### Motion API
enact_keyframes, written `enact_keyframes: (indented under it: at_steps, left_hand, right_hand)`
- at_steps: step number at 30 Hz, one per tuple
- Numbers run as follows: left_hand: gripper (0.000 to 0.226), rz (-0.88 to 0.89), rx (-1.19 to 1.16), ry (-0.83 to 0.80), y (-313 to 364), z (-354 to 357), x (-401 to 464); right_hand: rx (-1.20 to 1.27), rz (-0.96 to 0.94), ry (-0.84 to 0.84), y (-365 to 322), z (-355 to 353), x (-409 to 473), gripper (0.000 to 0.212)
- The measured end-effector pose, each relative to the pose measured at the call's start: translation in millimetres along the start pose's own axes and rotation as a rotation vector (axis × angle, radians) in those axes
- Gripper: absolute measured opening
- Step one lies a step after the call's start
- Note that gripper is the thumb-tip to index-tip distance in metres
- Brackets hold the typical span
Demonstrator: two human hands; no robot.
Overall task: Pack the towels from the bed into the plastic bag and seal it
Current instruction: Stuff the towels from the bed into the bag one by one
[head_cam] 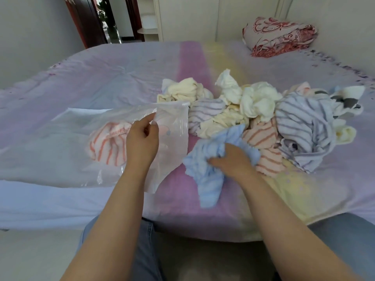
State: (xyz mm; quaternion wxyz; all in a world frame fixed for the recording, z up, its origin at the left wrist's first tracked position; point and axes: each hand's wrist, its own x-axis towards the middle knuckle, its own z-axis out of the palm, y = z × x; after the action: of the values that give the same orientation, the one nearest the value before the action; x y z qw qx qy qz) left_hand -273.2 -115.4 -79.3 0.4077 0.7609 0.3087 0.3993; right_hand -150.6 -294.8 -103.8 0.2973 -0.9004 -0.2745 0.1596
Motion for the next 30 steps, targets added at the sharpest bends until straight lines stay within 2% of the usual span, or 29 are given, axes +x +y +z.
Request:
enact_keyframes:
  at_steps: [1,5,7,10,12,13,15,17,18,19,20,23,25,26,28,30]
  left_hand:
    - [0.039,0.003,0.005,-0.002,-1.0,0.8,-0.1]
    - [0.041,0.01,0.021,-0.013,-3.3,2.6,-2.3]
    - [0.04,0.021,0.039,0.0,-3.8,3.2,-3.0]
    - [0.035,0.034,0.017,0.06,-1.2,1.9,-4.5]
    - [0.031,0.054,0.009,0.1,2.6,-1.2,-7.6]
    - [0.03,0.056,0.002,0.093,5.1,-3.6,-8.8]
    - [0.029,0.025,-0.054,0.047,6.5,-8.8,-9.1]
    - [0.026,-0.002,-0.132,-0.018,4.2,-14.9,-7.9]
    - [0.024,0.0,-0.161,-0.037,3.4,-17.7,-8.1]
    - [0.024,0.007,-0.185,-0.049,4.6,-20.6,-9.2]
    - [0.025,0.009,-0.195,-0.051,6.2,-22.8,-10.5]
    - [0.029,-0.034,-0.181,-0.023,12.7,-28.5,-12.0]
    - [0.028,-0.017,-0.133,-0.016,12.4,-31.2,-13.5]
    - [0.025,0.019,-0.069,-0.001,11.5,-32.8,-14.4]
    - [0.024,0.112,0.146,0.051,8.7,-37.8,-15.4]
    - [0.027,0.15,0.347,0.063,7.5,-43.1,-15.7]
  right_hand:
    - [-0.182,0.075,0.0,5.9,8.1,-1.0,0.06]
    - [-0.208,0.085,-0.146,15.9,20.1,-11.3,0.084]
    - [-0.174,0.011,-0.147,21.4,25.2,-1.3,0.076]
    - [-0.064,-0.114,-0.161,19.6,28.9,3.5,0.041]
    - [0.071,-0.212,-0.242,15.5,13.8,2.6,0.019]
    - [0.168,-0.267,-0.307,12.1,1.9,-2.3,0.017]
    - [0.507,-0.362,-0.401,-0.2,-24.1,-15.8,0.023]
    - [0.833,-0.432,-0.427,-17.9,-37.4,-16.4,0.023]
    - [0.913,-0.446,-0.451,-29.5,-40.3,-15.4,0.034]
    - [0.885,-0.517,-0.5,-43.8,-37.6,-9.9,0.042]
    - [0.796,-0.582,-0.461,-53.5,-26.6,-1.3,0.042]
    - [0.217,-0.421,-0.147,-63.1,24.1,32.4,0.012]
    - [-0.193,-0.404,-0.093,-59.9,61.2,31.2,0.04]
    - [-0.286,-0.366,-0.06,-58.8,71.4,28.8,0.05]
    - [-0.254,-0.33,0.066,-60.1,76.2,14.9,0.068]
    - [-0.059,-0.275,0.067,-54.1,74.0,6.2,0.088]
